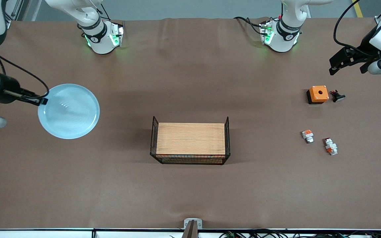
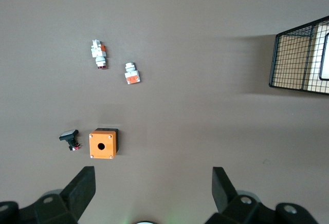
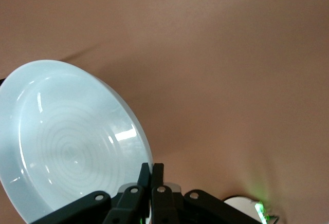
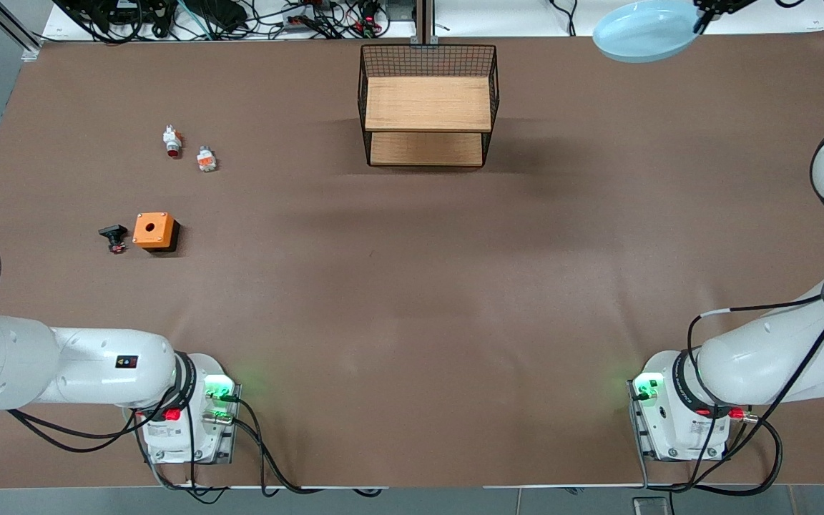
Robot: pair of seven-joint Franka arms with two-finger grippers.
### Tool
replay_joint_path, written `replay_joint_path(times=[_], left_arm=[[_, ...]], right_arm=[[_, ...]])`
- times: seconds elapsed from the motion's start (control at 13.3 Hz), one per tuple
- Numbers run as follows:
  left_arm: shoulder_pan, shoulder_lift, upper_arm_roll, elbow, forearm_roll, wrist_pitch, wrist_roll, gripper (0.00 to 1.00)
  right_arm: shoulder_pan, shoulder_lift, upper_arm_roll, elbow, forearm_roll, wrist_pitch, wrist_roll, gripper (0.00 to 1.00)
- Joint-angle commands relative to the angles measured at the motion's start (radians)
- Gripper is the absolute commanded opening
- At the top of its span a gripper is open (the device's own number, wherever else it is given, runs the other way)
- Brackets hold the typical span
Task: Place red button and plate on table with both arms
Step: 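Lower the blue plate onto the table with the right gripper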
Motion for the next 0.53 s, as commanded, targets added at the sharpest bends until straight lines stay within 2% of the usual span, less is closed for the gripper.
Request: replay_joint_path(times=[0.0, 0.15, 0.45], left_arm=[[0.004, -0.031, 0.001, -0.022, -0.008, 0.019, -0.011, 1.0], [0.004, -0.031, 0.001, -0.011, -0.008, 0.019, -0.013, 1.0], [0.005, -0.031, 0.007, -0.008, -0.008, 0.003, -0.013, 1.0]], right_arm=[[-0.061, 0.011, 0.017, -0.076, -0.012, 0.095, -0.174, 0.0], [-0.097, 0.014, 0.017, -0.151, -0.024, 0.183, -0.285, 0.0], [-0.172, 0.025, 0.017, -0.343, -0.024, 0.44, -0.518, 0.0]])
